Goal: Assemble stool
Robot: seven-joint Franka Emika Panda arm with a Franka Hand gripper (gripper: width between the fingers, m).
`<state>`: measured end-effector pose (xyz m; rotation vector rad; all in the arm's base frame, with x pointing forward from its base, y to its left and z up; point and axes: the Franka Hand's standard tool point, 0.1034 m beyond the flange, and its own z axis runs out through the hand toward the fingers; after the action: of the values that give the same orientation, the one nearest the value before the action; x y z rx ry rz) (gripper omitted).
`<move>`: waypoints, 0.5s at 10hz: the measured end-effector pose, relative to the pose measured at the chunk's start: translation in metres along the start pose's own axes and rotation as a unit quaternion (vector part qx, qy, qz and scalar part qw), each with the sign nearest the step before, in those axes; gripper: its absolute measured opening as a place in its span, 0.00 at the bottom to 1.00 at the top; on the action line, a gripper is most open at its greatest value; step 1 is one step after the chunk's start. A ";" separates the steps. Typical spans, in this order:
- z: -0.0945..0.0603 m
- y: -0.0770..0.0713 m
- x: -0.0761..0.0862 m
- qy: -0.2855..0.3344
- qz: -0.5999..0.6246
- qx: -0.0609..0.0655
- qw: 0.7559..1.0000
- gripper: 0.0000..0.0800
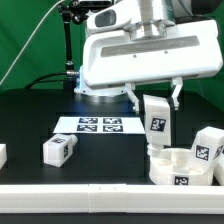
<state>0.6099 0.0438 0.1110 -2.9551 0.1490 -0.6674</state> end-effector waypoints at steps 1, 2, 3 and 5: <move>0.001 -0.004 0.002 0.001 0.004 0.002 1.000 0.41; 0.001 -0.005 0.002 0.001 0.005 0.003 1.000 0.41; 0.002 -0.004 0.001 0.000 0.006 0.002 1.000 0.41; 0.002 -0.002 0.000 -0.001 0.006 0.001 1.000 0.41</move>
Offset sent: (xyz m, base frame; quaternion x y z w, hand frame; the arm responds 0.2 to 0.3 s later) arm 0.0000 0.0000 0.0000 0.0000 0.0000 0.0000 1.0000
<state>0.6108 0.0461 0.1089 -2.9501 0.1668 -0.6622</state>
